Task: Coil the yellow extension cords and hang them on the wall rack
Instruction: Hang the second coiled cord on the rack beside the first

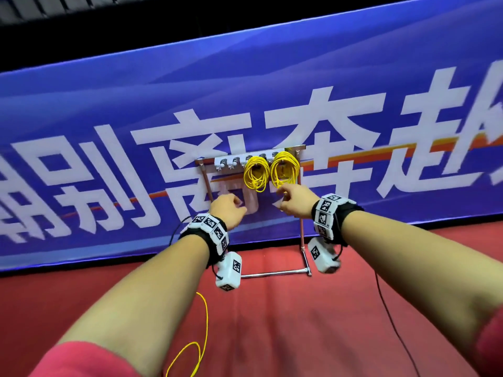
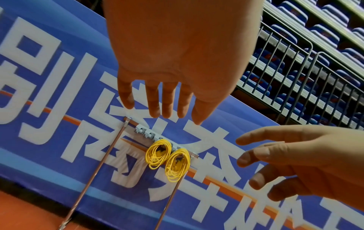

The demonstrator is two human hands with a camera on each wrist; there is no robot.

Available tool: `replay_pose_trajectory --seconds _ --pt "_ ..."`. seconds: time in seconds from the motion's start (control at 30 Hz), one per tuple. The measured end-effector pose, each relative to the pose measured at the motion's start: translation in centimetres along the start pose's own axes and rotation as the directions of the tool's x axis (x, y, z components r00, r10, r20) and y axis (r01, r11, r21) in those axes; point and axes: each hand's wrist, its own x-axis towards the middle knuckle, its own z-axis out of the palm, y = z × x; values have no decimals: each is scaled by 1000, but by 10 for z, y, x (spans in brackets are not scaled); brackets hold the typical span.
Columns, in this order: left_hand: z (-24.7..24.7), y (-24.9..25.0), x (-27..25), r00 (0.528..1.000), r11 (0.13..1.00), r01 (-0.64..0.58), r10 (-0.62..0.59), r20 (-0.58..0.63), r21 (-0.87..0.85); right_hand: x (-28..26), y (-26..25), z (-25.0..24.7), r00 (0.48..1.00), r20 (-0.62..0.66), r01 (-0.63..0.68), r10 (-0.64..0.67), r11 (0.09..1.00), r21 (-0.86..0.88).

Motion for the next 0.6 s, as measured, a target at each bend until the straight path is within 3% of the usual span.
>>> replay_pose_trajectory --seconds 0.27,0.6 --pt "0 -69 -182 995 1000 12 -15 98 23 -181 -71 86 994 49 -102 97 989 109" --pt "-40 -73 -366 996 997 83 -83 30 -4 -340 -114 97 984 121 -152 131 972 180"
